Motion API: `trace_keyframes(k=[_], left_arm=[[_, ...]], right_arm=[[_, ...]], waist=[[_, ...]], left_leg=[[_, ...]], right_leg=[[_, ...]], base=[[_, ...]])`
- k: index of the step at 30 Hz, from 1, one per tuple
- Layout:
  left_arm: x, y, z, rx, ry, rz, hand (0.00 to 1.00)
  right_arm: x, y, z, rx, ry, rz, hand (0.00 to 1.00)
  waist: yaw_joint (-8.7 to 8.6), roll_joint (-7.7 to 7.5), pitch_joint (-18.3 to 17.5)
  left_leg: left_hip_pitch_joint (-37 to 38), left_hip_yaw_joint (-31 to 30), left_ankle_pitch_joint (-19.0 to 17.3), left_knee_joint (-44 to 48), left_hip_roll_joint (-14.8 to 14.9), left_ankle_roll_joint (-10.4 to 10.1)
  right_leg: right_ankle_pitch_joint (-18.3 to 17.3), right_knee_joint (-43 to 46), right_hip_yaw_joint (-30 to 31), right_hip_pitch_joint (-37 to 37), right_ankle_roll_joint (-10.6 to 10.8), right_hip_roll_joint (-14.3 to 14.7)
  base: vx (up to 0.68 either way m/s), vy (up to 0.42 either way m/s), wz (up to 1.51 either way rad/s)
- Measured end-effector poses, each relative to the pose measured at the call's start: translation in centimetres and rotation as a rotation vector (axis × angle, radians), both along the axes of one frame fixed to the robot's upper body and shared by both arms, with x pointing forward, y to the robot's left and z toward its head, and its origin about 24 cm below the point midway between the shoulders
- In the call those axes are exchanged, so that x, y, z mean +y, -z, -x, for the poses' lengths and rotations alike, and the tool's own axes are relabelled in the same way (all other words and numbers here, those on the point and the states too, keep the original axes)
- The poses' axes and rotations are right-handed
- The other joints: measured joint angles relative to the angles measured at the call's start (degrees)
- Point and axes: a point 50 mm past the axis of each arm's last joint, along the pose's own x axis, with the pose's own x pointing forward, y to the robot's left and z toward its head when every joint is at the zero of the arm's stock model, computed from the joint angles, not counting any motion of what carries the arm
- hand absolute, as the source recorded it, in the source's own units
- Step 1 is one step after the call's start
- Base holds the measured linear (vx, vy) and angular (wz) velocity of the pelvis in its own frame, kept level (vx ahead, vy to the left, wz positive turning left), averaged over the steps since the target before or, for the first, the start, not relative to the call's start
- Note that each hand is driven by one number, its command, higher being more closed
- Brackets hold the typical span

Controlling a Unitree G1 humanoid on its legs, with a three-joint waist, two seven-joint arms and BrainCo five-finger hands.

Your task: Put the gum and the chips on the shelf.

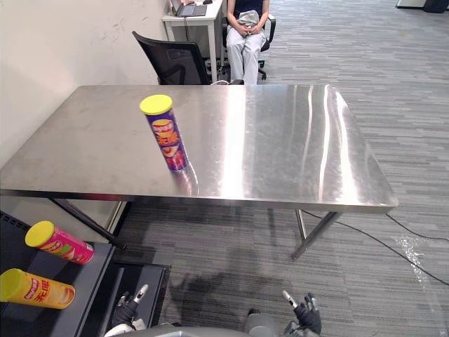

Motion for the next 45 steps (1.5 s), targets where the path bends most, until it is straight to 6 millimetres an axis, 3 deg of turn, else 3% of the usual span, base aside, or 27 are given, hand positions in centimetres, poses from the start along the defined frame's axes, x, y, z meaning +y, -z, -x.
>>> trace_keyframes(k=[4, 10, 12, 15, 18, 21, 23, 24, 25, 26, 28, 29, 31, 32, 34, 38, 39, 40, 41, 45], left_arm=[[-0.2, 0.1, 0.3, 0.01, 0.007, 0.001, 0.0], [0.0, 0.3, 1.0, 0.034, -0.026, 0.003, 0.0], [0.1, 0.4, 1.3, 0.041, -0.039, 0.003, 0.0], [0.4, 0.5, 1.9, 0.053, -0.063, 0.001, 0.0], [1.0, 0.4, 2.6, 0.06, -0.101, -0.009, 0.0], [1.7, 0.3, 3.1, 0.068, -0.127, -0.028, 0.0], [2.1, 0.1, 3.3, 0.054, -0.14, -0.039, 0.0], [2.1, 0.1, 3.3, 0.053, -0.141, -0.04, 0.0], [2.2, 0.1, 3.2, 0.049, -0.14, -0.042, 0.0], [2.2, 0.0, 3.1, 0.043, -0.139, -0.044, 0.0], [2.3, -0.3, 2.7, 0.02, -0.117, -0.052, 0.0], [2.2, -0.4, 2.5, 0.017, -0.103, -0.052, 0.0], [2.1, -0.5, 1.7, 0.011, -0.047, -0.05, 0.0], [1.7, -0.6, 1.3, 0.006, -0.015, -0.048, 0.0], [1.3, -0.5, 1.2, 0.019, 0.013, -0.034, 0.0], [1.5, -0.4, 1.3, 0.041, 0.056, -0.052, 0.0], [1.6, -0.3, 1.6, 0.052, 0.062, -0.055, 0.0], [1.6, -0.3, 1.6, 0.054, 0.063, -0.056, 0.0], [1.6, -0.3, 1.7, 0.063, 0.086, -0.068, 0.0], [1.6, -0.1, 1.9, 0.085, 0.103, -0.076, 0.0]], right_arm=[[0.1, 0.1, 0.3, 0.017, 0.02, 0.003, 0.0], [-0.3, 0.4, 1.2, 0.069, 0.108, 0.023, 0.0], [-0.7, 0.4, 1.6, 0.079, 0.159, 0.034, 0.0], [-2.2, 0.0, 2.1, 0.074, 0.293, 0.081, 0.0], [-5.3, -1.6, 1.9, -0.017, 0.512, 0.138, 0.0], [-10.4, -4.7, 2.3, -0.159, 0.745, 0.251, 0.0], [-14.8, -8.5, 2.7, -0.316, 0.921, 0.384, 0.0], [-15.7, -9.6, 2.6, -0.355, 0.948, 0.421, 0.0], [-17.4, -11.9, 2.5, -0.445, 0.982, 0.489, 0.0], [-18.0, -13.1, 2.3, -0.488, 0.997, 0.519, 0.0], [-19.9, -17.9, 1.1, -0.67, 1.009, 0.635, 0.0], [-20.1, -19.1, 0.5, -0.717, 0.998, 0.661, 0.0], [-19.9, -23.3, -2.2, -0.873, 0.916, 0.73, 0.0], [-18.8, -25.8, -4.2, -0.96, 0.826, 0.772, 0.0], [-17.1, -27.8, -6.4, -1.037, 0.716, 0.803, 0.0], [-12.9, -29.1, -10.5, -1.115, 0.424, 0.792, 0.0], [-11.2, -29.3, -11.8, -1.136, 0.281, 0.78, 0.0], [-10.4, -29.3, -12.4, -1.14, 0.214, 0.773, 0.0], [-8.6, -29.0, -14.1, -1.143, 0.01, 0.729, 0.0], [-5.4, -28.2, -17.6, -1.125, -0.373, 0.644, 0.0]], waist=[[0.19, -0.15, -0.9], [0.4, 0.32, -2.1], [0.6, -0.3, -2.3], [0.7, -0.98, -3.3], [0.85, -1.5, -3.8], [1.77, -1.99, -4.0], [1.77, -2.28, -4.3], [1.69, -2.36, -4.4], [1.58, -2.54, -4.7], [1.56, -2.67, -4.8], [1.48, -3.12, -5.4], [1.48, -3.21, -5.4], [1.37, -3.65, -5.7], [1.36, -3.97, -6.0], [1.48, -4.17, -6.4], [1.77, -5.24, -6.6], [1.7, -5.29, -6.6], [1.73, -5.28, -6.6], [1.76, -5.28, -6.7], [1.69, -4.93, -7.1]], left_leg=[[1.9, 0.0, -0.1, -1.6, -2.2, 0.3], [2.8, 0.1, -0.2, -3.1, -1.4, 0.2], [2.8, 1.0, -0.1, -3.3, -1.1, 0.1], [2.9, 1.3, 0.0, -3.5, -0.8, 0.0], [4.0, 2.8, 0.1, -4.4, -0.6, -0.1], [4.8, 3.7, 0.2, -5.5, -0.7, -0.4], [4.8, 3.9, 0.2, -5.7, -0.7, -0.4], [4.8, 3.9, 0.2, -5.9, -0.7, -0.4], [4.8, 4.0, 0.2, -6.2, -0.7, -0.4], [4.8, 4.0, 0.3, -6.3, -0.7, -0.5], [4.9, 3.9, 0.2, -6.3, -0.5, -0.7], [4.9, 3.9, 0.1, -6.3, -0.4, -0.9], [4.9, 4.0, -0.1, -6.3, -0.4, -1.0], [4.8, 4.0, -0.3, -6.3, -0.4, -1.0], [4.8, 3.9, -0.4, -6.2, -0.4, -0.9], [4.4, 3.1, -0.5, -6.2, -0.8, -0.8], [4.4, 2.8, -0.5, -6.2, -1.2, -0.7], [4.3, 2.8, -0.5, -6.2, -1.4, -0.7], [3.8, 2.4, -0.5, -6.0, -1.8, -0.7], [1.7, -0.2, -0.1, -5.6, -3.0, -0.1]], right_leg=[[1.6, -4.5, -1.0, 3.6, 1.5, -1.6], [2.9, -6.7, -1.7, 4.6, 0.9, -0.3], [3.6, -7.8, -1.4, 4.7, 0.7, 0.0], [4.4, -9.3, -1.1, 5.0, 0.6, 0.4], [4.0, -10.0, -1.3, 5.2, 0.2, 0.2], [4.0, -10.0, -3.2, 5.2, 0.1, -0.5], [4.1, -10.0, -3.5, 5.0, 0.0, -0.6], [4.0, -10.0, -3.5, 4.9, 0.0, -0.6], [4.2, -9.8, -3.6, 4.8, 0.1, -0.5], [4.4, -9.9, -3.7, 4.7, 0.5, -0.5], [4.7, -9.9, -4.1, 4.7, 0.6, -0.3], [4.7, -9.9, -4.3, 4.7, 0.7, -0.2], [4.8, -9.9, -4.4, 4.8, 0.8, -0.1], [4.8, -9.8, -4.5, 4.8, 0.9, -0.1], [4.8, -9.8, -4.6, 4.8, 0.9, -0.2], [4.8, -9.8, -4.8, 4.7, 1.0, -0.4], [4.8, -9.8, -5.1, 4.6, 1.0, -0.5], [4.8, -9.8, -5.1, 4.6, 1.0, -0.5], [4.9, -9.9, -5.2, 4.3, 1.0, -0.8], [5.3, -10.3, -6.2, 3.4, 1.6, -1.8]], base=[[0.12, 0.12, 0.07], [0.02, -0.009, -0.03], [-0.04, -0.007, -0.15], [-0.05, -0.028, -0.1], [-0.03, 0.003, -0.19], [-0.01, 0.012, -0.13], [0.06, 0.009, 0.01], [0.08, 0.008, -0.02], [0.08, 0.0, -0.02], [0.12, -0.002, -0.04], [0.11, -0.003, -0.04], [0.07, -0.001, -0.02], [0.07, 0.004, -0.04], [0.06, 0.006, -0.02], [0.0, 0.0, 0.0], [-0.01, 0.013, 0.05], [-0.01, 0.007, 0.08], [-0.02, 0.024, 0.09], [-0.01, 0.026, 0.08], [-0.01, 0.034, 0.21]])
